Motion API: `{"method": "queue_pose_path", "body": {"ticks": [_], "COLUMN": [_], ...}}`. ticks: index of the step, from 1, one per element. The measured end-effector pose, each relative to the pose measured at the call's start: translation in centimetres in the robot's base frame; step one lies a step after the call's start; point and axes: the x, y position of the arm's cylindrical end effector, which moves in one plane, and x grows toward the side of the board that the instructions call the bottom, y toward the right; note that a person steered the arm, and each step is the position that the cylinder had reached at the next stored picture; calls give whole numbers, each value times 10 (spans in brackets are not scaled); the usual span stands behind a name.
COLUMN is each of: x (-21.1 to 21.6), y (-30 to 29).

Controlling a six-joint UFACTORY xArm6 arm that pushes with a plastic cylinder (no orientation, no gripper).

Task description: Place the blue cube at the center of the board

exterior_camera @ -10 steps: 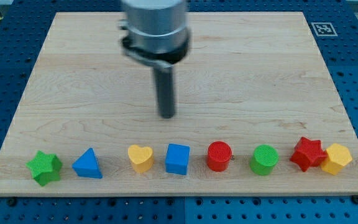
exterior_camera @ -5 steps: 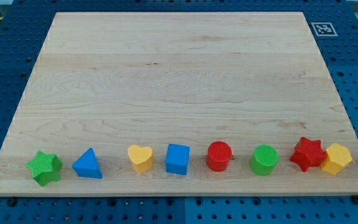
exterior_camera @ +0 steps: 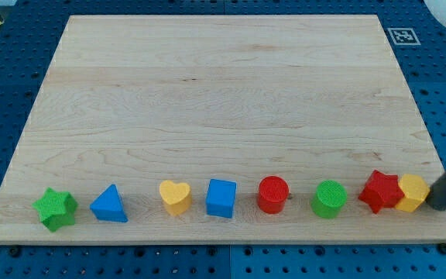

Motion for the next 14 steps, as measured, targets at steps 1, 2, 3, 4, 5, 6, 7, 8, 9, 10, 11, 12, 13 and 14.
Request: {"method": "queue_pose_path", "body": {"ticks": [1,2,3,4,5,6,7,8,9,10,11,12,13,14], "x": [27,42,41,42,42,39,14,1,-8,-29,-54,-80,-87,-61], "y": [7,-18,-111,-217,-278,-277,-277,-275,-265,-244,-242,-242,-242,-248]}}
